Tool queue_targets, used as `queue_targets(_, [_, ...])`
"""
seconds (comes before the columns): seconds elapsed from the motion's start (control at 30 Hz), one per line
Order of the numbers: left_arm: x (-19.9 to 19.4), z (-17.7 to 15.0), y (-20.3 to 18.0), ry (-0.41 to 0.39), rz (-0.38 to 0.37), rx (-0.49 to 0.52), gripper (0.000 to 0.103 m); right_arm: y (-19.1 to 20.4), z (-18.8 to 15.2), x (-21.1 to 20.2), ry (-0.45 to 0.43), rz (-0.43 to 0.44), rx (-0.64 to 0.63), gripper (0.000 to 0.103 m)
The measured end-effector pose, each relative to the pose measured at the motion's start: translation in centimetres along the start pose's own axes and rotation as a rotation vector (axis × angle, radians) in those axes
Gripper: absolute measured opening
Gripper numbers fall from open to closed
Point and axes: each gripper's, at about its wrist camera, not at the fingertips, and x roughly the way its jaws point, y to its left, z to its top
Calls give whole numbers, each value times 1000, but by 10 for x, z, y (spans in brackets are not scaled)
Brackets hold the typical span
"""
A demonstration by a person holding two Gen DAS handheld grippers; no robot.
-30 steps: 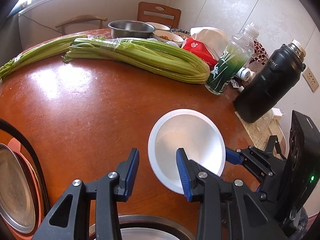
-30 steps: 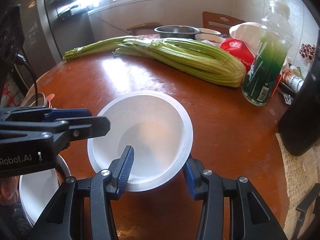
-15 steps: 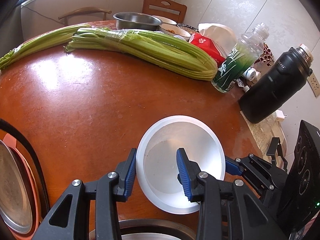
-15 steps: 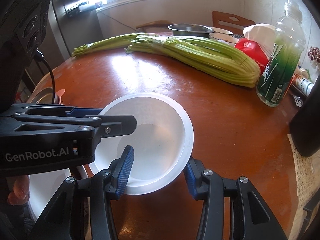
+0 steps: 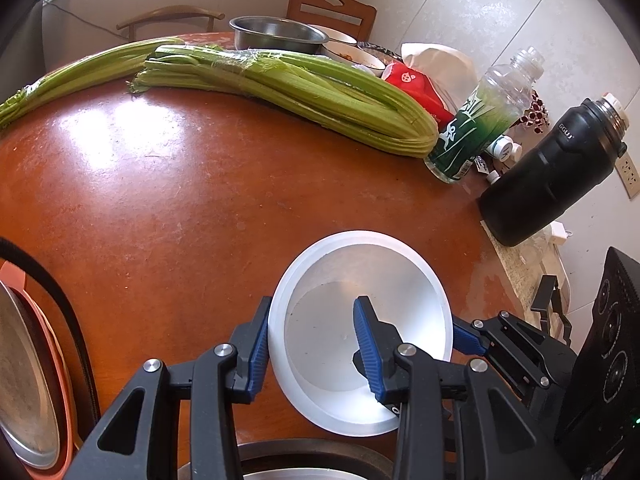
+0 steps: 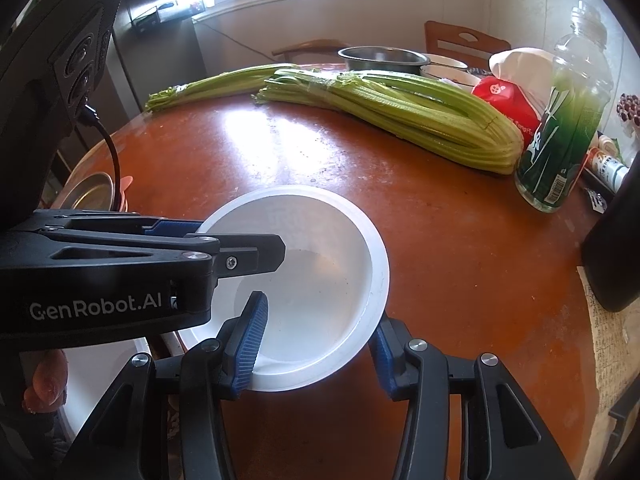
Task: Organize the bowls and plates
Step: 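Carry the red-and-white bowl with the right tool over the steel bowl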
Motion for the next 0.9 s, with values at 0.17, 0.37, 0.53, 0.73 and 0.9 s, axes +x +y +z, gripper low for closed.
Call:
queue_targets(0.17, [-9, -1, 1, -29, -4, 6, 39, 3, 3, -4, -12, 3, 1, 51])
queue_targets(0.37, [-26, -3, -6, -68, -1, 36, 39, 8, 5, -18, -45, -16, -8, 51])
queue_targets(0.53, [-41, -7, -8, -98, -2, 44, 39, 14, 7, -32, -70, -20, -17, 51])
queue_targets(0.73, [-62, -14, -13, -134, 9, 60, 39, 23, 7, -47, -100, -22, -32, 51])
queue_targets(0.9, [-79, -20, -18, -162, 19, 67, 40, 33, 5, -60, -115, -17, -42, 51])
